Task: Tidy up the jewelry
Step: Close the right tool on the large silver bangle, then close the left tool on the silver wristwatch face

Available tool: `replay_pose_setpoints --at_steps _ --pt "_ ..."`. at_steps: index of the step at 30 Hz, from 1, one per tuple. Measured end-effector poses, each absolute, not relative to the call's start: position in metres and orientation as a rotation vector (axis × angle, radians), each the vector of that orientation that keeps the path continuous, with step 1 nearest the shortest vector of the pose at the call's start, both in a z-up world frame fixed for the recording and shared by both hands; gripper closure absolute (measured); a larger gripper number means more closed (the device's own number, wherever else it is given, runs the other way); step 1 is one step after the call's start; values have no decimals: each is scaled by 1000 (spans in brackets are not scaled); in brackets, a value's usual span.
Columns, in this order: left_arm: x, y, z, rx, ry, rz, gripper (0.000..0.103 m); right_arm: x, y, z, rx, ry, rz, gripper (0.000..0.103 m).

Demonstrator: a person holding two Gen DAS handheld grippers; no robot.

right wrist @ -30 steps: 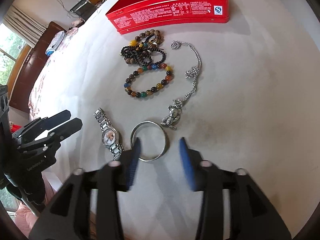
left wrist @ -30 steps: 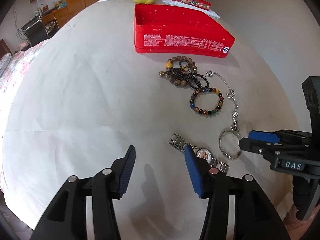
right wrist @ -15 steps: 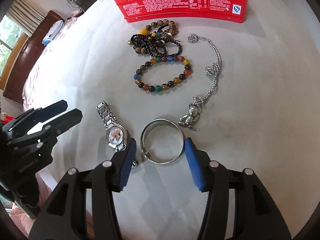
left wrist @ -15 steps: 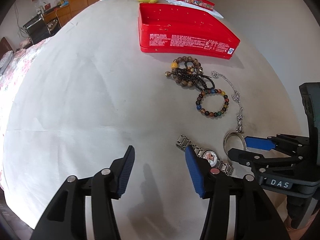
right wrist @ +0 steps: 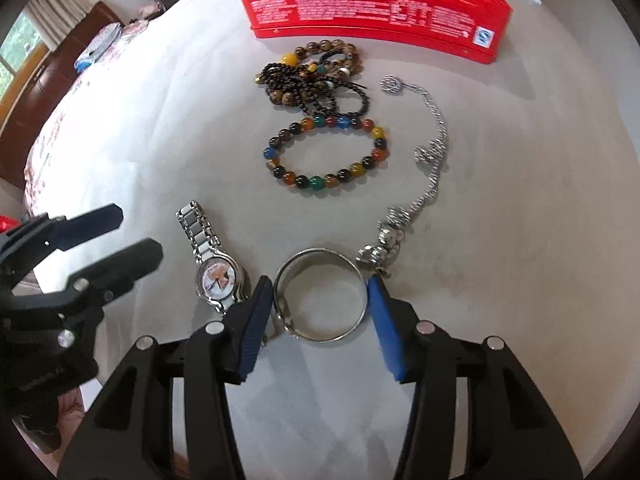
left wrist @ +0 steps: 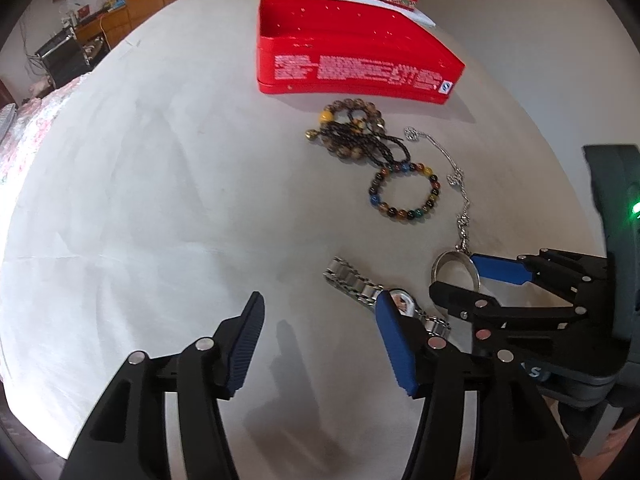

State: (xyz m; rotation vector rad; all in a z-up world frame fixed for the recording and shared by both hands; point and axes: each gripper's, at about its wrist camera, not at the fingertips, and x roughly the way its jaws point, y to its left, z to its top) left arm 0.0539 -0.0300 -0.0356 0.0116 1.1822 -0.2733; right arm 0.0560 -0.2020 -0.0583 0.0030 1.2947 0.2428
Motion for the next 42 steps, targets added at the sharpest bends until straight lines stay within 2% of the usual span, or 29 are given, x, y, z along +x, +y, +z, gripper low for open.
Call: replay_pose_setpoints --at_steps 11,22,27,29,42 --pt "65 -56 -49 -29 1242 -250 45 48 -261 -50 101 1260 169 55" --pt "73 -85 -65 48 1301 -171 44 47 -265 -48 128 1242 232 55" --pt "69 -86 -67 110 1304 -189 57 48 -269 -49 140 1239 240 55" --pt "70 -82 -67 119 1304 -196 69 47 -270 -50 144 1242 243 55" --pt "65 -65 -61 122 1246 -281 72 52 -264 -51 120 1254 216 55"
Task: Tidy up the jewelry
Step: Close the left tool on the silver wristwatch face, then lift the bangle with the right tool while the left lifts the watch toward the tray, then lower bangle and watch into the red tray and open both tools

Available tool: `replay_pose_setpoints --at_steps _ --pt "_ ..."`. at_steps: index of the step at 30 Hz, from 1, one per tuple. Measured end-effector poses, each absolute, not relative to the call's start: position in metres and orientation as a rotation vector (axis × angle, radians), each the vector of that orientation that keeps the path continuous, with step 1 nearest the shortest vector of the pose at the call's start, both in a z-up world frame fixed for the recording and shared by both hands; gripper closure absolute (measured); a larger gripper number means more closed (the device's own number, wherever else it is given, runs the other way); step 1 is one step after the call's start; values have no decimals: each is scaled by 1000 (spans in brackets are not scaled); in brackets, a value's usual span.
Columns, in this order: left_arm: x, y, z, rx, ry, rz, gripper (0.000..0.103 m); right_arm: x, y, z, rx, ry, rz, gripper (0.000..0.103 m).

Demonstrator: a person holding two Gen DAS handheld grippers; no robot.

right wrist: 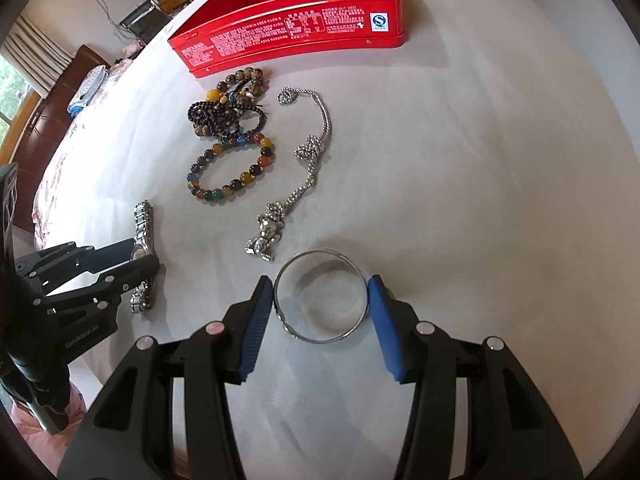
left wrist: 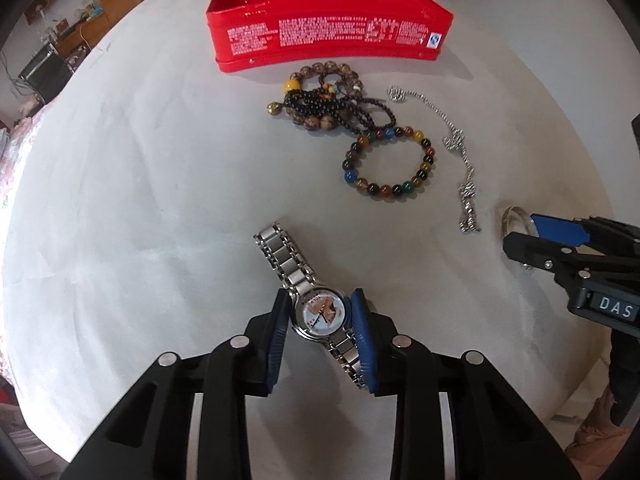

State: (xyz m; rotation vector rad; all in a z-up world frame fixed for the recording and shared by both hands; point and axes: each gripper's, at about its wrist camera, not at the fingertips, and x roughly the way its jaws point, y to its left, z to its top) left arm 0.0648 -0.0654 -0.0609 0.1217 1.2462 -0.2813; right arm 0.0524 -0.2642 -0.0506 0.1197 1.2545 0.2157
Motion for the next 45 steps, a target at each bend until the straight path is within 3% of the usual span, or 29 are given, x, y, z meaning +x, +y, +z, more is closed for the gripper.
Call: replay_pose_setpoints --at_steps 10,28,34,45 --pt "62 -50 -13 65 1108 -316 72 60 -260 -11 105 1152 209 55" --pt "174 -60 94 -36 826 -323 72 171 -242 59 110 1010 228 55" --pt "237 -67 90 -38 839 -290 72 241 -245 48 117 1045 188 55" --pt "340 -77 25 -34 958 -256 72 340 -236 -14 117 1155 160 55"
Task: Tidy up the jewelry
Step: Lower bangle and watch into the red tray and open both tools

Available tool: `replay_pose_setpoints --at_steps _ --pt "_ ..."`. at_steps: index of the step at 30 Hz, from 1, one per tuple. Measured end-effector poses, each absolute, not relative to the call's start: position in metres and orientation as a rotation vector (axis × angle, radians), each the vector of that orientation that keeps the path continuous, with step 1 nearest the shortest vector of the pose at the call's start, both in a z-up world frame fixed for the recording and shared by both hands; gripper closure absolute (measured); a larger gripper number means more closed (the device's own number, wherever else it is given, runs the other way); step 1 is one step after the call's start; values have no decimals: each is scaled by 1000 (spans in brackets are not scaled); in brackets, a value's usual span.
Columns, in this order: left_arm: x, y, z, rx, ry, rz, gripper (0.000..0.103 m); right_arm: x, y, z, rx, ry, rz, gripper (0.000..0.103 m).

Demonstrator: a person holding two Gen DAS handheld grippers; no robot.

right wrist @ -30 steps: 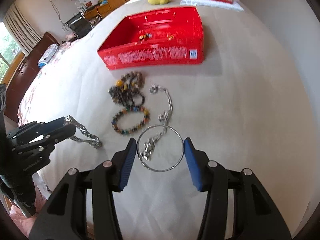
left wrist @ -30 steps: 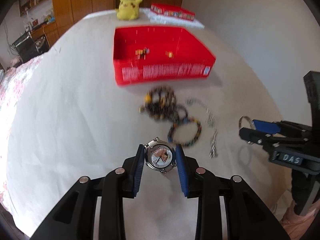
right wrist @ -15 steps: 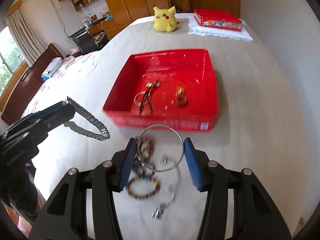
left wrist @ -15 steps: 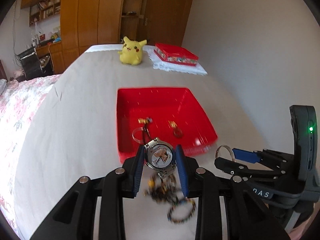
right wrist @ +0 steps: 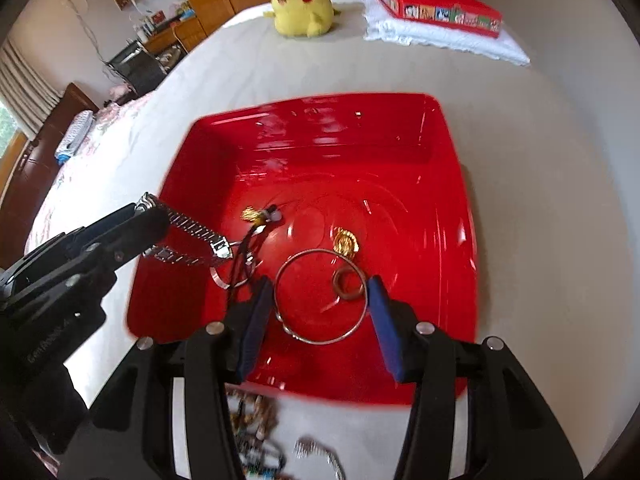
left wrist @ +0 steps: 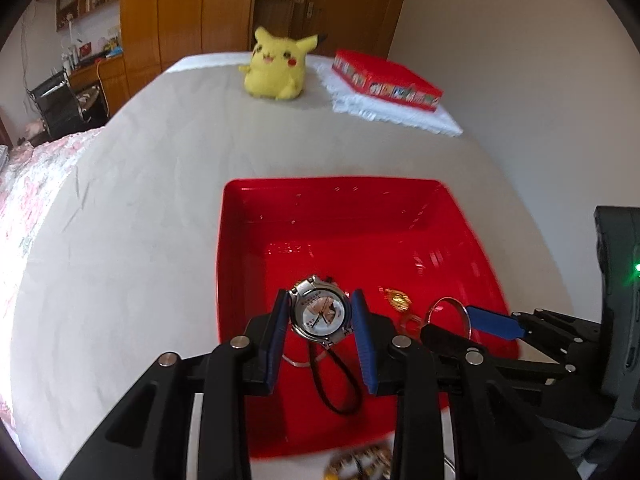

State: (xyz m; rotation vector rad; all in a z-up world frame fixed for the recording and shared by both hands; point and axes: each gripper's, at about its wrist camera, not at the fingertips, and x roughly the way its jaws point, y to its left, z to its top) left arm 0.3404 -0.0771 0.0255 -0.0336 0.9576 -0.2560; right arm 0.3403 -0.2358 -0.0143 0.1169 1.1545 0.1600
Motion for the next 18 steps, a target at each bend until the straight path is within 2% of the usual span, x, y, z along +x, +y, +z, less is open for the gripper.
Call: replay_pose_setpoints --at_steps 13,16,18 --pt "365 -77 -10 -42 1026 -247 71 364 -228 -40 45 1171 112 54" --pt "364 -75 -9 -44 1019 -254 69 363 -230 -41 45 1172 113 54" --pt "365 -73 -5 -51 1015 -257 64 363 -233 -41 58 1175 121 54"
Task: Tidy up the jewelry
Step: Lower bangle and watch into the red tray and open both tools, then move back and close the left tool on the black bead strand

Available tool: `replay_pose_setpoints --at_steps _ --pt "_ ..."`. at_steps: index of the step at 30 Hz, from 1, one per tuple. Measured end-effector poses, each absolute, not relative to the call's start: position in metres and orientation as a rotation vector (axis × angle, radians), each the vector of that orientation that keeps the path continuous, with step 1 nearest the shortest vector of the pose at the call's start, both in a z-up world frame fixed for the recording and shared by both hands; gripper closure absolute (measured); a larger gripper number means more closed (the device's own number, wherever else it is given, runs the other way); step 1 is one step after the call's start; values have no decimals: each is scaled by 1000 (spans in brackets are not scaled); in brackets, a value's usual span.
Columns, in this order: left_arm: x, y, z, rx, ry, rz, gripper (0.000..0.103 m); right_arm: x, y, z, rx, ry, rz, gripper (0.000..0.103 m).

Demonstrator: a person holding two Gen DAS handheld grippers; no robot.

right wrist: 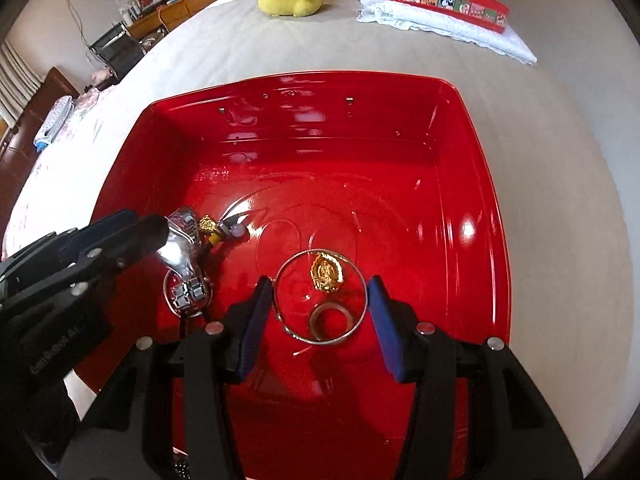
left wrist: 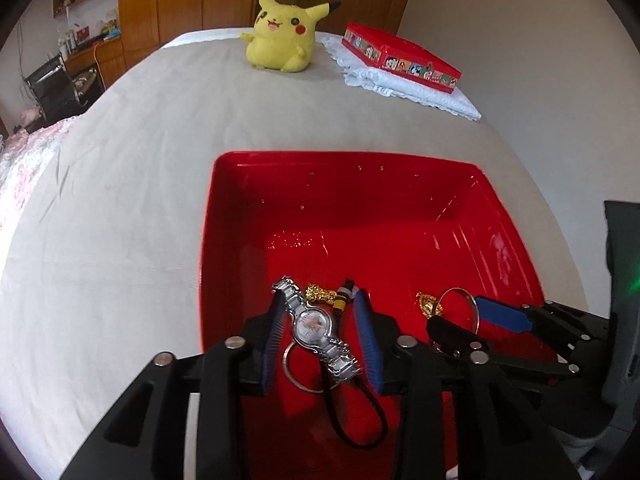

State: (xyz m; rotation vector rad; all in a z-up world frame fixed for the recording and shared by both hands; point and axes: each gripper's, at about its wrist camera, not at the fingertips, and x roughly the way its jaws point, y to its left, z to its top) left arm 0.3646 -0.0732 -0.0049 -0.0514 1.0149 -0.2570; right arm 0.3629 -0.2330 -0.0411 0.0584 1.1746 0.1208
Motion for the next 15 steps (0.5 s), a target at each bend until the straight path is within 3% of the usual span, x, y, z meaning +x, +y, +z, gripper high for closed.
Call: replay_pose_setpoints --at_steps 15 --pt "309 -63 25 -37 984 -267 57 321 -249 -6 115 1099 177 50"
